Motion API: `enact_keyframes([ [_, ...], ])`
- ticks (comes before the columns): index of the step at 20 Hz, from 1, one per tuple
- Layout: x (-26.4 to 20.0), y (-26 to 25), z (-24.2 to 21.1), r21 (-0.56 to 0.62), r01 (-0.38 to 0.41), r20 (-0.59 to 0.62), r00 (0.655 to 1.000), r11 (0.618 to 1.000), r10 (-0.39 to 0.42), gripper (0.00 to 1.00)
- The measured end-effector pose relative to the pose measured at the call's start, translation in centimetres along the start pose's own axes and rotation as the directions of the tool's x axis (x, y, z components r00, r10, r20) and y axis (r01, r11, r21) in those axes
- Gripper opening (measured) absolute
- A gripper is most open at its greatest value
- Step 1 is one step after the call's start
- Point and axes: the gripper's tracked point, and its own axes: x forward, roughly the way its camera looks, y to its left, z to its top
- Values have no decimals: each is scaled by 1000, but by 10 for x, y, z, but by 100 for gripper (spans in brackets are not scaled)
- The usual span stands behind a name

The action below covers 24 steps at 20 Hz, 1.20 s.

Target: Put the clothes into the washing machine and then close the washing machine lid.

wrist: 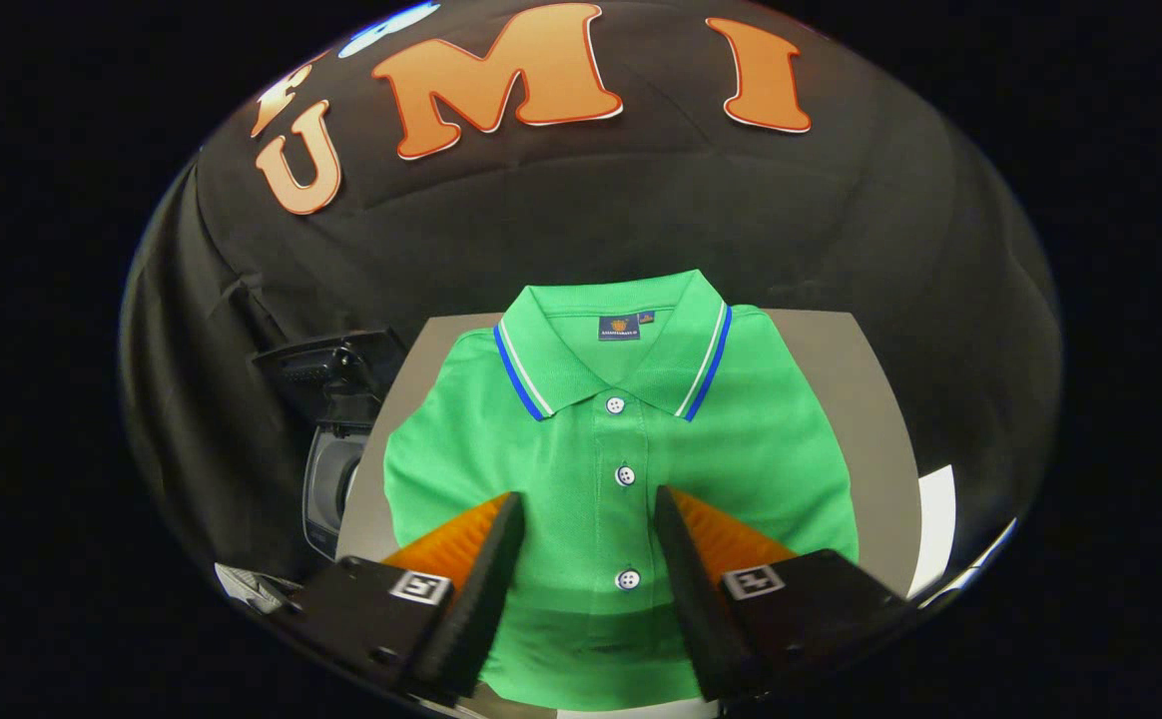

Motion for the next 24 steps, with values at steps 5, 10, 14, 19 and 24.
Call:
enact_keyframes([
  [5, -5, -10, 5, 111, -72, 23, 997, 991, 70, 18],
  [10, -4, -9, 10, 75, -36, 232, 973, 997, 18, 9],
  [14, -27, -4, 16, -10, -3, 484, 875, 1000, 8, 9],
  [19, -94, 18, 27, -48, -53, 676, 733, 997, 71, 9],
  [24, -160, 34, 8, -126, -52, 787, 603, 991, 132, 8],
])
